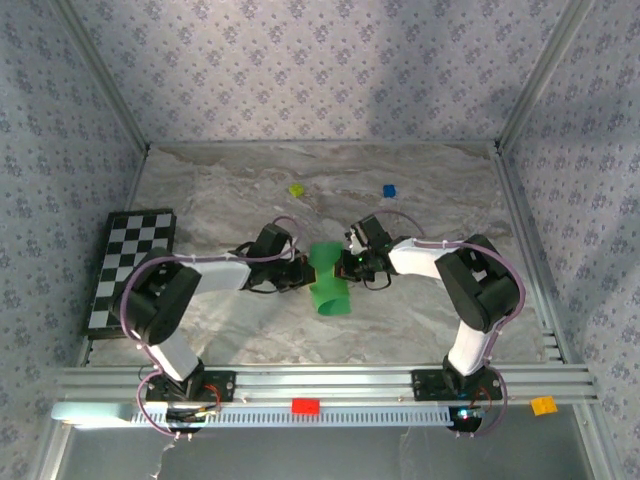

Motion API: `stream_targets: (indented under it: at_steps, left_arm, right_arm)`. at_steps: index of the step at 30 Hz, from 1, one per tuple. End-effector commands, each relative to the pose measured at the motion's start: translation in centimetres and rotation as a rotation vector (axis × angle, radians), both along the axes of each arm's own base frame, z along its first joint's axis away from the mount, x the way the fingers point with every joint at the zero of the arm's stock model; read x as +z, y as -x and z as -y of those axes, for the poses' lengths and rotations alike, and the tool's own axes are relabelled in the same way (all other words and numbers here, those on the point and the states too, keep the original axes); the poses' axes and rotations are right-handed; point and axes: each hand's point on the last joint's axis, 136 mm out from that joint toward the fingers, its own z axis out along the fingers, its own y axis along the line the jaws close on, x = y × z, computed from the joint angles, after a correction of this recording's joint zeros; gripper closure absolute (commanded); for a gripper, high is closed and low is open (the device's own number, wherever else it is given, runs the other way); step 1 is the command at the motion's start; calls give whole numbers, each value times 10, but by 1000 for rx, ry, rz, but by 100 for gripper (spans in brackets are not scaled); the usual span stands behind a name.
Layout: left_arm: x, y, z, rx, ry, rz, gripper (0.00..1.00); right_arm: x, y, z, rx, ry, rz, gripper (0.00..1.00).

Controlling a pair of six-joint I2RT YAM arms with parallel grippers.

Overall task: Fold a paper plane with a square sheet of paper (pick it up from the middle)
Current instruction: First fold the square sheet of paper in half at the center of the table.

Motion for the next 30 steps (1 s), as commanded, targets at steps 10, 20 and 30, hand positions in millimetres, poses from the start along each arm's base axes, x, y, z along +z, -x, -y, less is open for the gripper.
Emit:
stream_targets:
  at_steps: [10, 20, 30]
  left_arm:
    - [-15, 34, 13, -67, 12, -119, 99]
    - [-51, 59, -17, -58, -104, -160, 100]
    - [26, 38, 8, -50, 36, -16, 92]
  right_arm:
    - [-40, 33, 37, -41, 183, -137, 100]
    - [-43, 37, 40, -42, 191, -143, 100]
    - [-40, 37, 41, -37, 197, -136, 100]
